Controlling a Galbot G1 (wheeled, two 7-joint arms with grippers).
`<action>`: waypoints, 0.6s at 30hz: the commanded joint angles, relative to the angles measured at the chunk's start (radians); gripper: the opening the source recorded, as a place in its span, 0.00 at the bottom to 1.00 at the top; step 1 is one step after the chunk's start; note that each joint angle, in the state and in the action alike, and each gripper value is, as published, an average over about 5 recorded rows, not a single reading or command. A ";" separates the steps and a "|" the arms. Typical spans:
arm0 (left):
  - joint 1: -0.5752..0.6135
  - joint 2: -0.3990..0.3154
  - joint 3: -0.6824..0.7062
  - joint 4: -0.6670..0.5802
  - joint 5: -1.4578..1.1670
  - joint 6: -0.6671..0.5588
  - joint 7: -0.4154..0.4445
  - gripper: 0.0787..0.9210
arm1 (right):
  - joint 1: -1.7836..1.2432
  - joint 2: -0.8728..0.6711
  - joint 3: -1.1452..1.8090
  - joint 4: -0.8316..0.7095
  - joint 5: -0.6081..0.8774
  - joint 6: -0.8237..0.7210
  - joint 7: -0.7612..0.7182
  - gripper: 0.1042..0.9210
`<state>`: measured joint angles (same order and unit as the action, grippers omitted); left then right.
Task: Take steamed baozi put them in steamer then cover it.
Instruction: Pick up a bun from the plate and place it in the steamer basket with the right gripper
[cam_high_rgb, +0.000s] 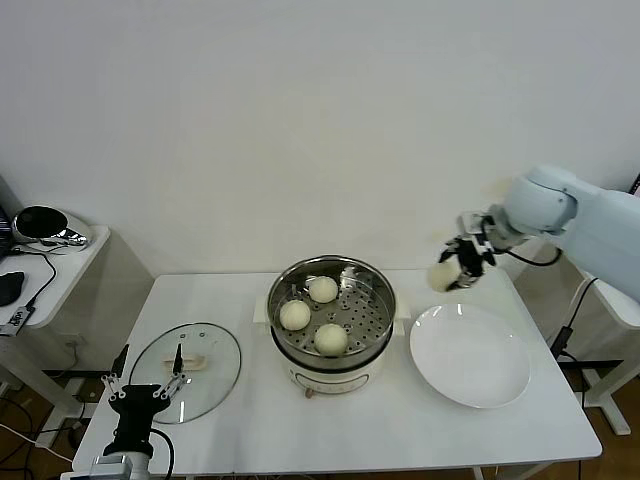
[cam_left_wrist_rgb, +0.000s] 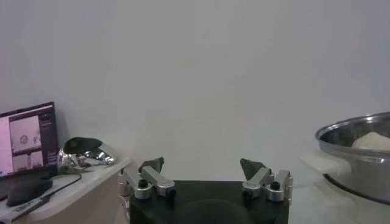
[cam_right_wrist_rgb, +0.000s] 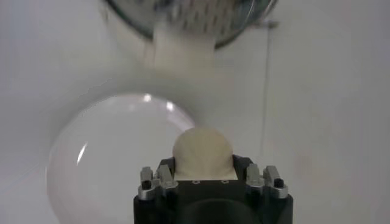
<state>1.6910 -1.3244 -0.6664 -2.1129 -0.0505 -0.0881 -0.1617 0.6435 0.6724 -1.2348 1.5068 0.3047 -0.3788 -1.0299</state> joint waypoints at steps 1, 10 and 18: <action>0.000 -0.002 -0.003 0.001 0.000 0.000 0.000 0.88 | 0.136 0.221 -0.150 0.060 0.329 -0.182 0.143 0.60; 0.001 -0.004 -0.013 -0.004 0.000 0.000 -0.001 0.88 | -0.007 0.342 -0.125 -0.061 0.338 -0.250 0.212 0.61; -0.003 -0.004 -0.014 -0.001 0.001 0.003 0.000 0.88 | -0.087 0.384 -0.114 -0.138 0.258 -0.262 0.195 0.61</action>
<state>1.6894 -1.3275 -0.6811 -2.1189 -0.0505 -0.0865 -0.1625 0.6305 0.9582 -1.3304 1.4456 0.5640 -0.5865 -0.8712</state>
